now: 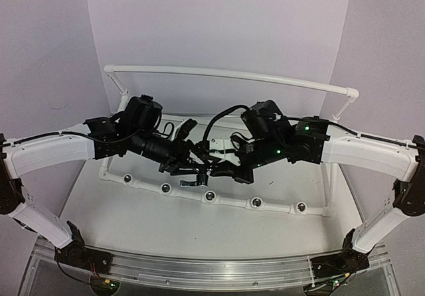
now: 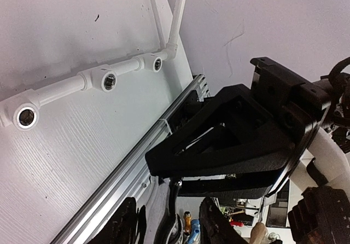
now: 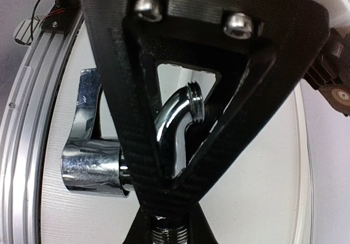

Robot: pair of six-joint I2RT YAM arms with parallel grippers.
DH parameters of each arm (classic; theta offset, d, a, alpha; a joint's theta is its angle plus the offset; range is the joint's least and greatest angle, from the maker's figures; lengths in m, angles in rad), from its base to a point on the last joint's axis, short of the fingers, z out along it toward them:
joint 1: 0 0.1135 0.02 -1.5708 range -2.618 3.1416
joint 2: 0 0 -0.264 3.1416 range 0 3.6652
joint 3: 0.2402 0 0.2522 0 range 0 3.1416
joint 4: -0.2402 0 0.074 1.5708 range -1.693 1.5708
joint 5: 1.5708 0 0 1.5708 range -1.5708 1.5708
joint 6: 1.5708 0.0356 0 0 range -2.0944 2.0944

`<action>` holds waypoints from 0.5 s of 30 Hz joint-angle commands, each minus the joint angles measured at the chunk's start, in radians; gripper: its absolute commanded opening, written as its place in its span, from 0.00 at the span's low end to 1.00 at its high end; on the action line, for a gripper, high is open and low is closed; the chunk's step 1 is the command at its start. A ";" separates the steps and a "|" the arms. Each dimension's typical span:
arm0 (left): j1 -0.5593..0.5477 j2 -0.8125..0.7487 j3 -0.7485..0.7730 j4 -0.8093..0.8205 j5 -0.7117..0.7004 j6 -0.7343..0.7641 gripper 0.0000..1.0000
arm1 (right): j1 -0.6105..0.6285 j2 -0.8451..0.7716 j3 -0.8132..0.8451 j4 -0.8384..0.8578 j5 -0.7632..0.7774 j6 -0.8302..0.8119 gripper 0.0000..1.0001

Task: Install the water faucets

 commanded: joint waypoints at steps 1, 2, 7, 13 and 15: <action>0.006 -0.054 -0.031 0.110 -0.040 -0.030 0.40 | 0.004 0.004 0.050 0.057 0.011 0.056 0.00; 0.007 -0.055 -0.035 0.121 -0.037 -0.033 0.40 | 0.005 0.004 0.051 0.060 0.011 0.061 0.00; 0.007 -0.049 -0.058 0.166 -0.026 -0.052 0.40 | 0.001 0.003 0.052 0.076 -0.001 0.083 0.00; 0.007 -0.030 -0.076 0.194 0.017 -0.065 0.38 | -0.004 0.002 0.053 0.088 0.015 0.092 0.00; 0.007 -0.031 -0.084 0.206 0.019 -0.069 0.38 | -0.007 0.002 0.053 0.093 0.018 0.096 0.00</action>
